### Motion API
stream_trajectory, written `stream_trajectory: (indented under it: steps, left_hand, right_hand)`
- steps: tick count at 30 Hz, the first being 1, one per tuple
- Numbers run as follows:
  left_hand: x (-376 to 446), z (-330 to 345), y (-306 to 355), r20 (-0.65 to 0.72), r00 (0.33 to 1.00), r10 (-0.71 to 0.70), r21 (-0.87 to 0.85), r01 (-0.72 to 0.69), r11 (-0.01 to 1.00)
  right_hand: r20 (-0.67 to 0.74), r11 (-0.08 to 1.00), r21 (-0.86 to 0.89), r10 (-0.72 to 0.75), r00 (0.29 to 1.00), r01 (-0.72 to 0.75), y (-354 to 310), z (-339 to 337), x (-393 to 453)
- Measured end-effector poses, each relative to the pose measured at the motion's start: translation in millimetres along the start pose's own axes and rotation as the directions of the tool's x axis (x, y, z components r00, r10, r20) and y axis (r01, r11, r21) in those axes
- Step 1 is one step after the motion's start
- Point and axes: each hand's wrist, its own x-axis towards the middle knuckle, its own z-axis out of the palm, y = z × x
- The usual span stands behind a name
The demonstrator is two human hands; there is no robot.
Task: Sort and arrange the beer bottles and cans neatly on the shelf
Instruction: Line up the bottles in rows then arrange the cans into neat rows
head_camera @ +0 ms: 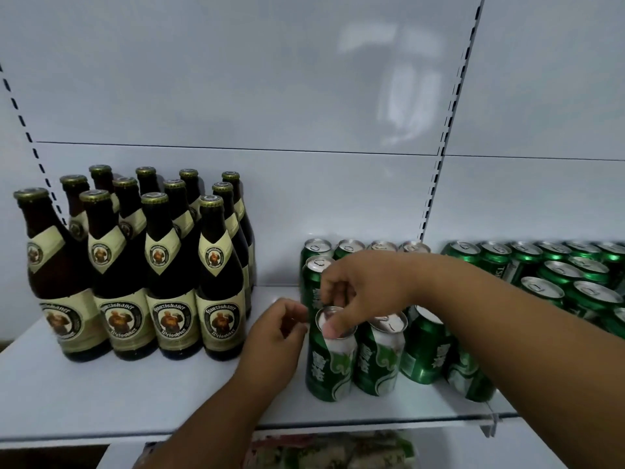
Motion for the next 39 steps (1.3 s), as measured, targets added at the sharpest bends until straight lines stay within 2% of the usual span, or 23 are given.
stream_trajectory:
  steps: [4,8,10,12,14,20,28,33,37,39]
  left_hand:
    - [-24.5,-2.4,5.3,0.101,0.995,-0.002,-0.106,0.013,0.994]
    - [-42.1,-2.7,14.7,0.147,0.988,-0.047,-0.184,0.074,0.980]
    - [-43.6,-1.2,15.0,0.178,0.981,-0.072,-0.102,0.091,0.991]
    - [-39.4,2.0,13.2,0.137,0.988,-0.071,0.061,0.063,0.996]
    - [-32.6,5.4,12.6,0.070,0.996,-0.050,0.144,0.039,0.989]
    - [-10.0,15.3,11.5,-0.044,0.998,-0.037,0.168,0.044,0.985]
    - [0.6,16.3,1.2,-0.041,0.999,-0.016,0.223,0.024,0.975]
    - [2.7,19.1,-1.3,-0.061,0.998,-0.009,0.244,0.024,0.969]
    - [-2.2,22.2,-1.1,-0.110,0.993,0.035,0.290,-0.001,0.957]
    - [-6.8,22.1,1.1,-0.159,0.966,0.203,0.360,-0.135,0.923]
  right_hand:
    - [-0.003,0.981,-0.187,-0.048,0.999,0.046,-8.3,9.2,-1.7]
    - [-0.012,0.970,-0.227,-0.087,0.996,0.082,-7.9,9.6,0.2]
    - [-0.019,0.974,-0.208,-0.099,0.995,0.093,-5.4,8.1,3.0]
    - [-0.025,0.983,-0.159,-0.095,0.995,0.090,-2.3,6.5,6.9]
    - [-0.048,0.991,-0.105,-0.089,0.995,0.083,1.6,6.5,11.7]
    - [-0.117,0.998,-0.005,-0.067,0.991,0.067,12.0,6.7,25.6]
    - [-0.264,0.999,0.051,0.007,0.965,0.006,21.2,11.0,10.2]
    - [0.010,0.995,-0.073,0.072,0.997,-0.071,21.6,-1.5,-31.0]
    - [0.023,0.973,-0.217,0.088,0.996,-0.081,20.8,-0.3,-34.8]
    - [0.020,0.961,-0.265,0.089,0.996,-0.081,20.2,0.5,-31.7]
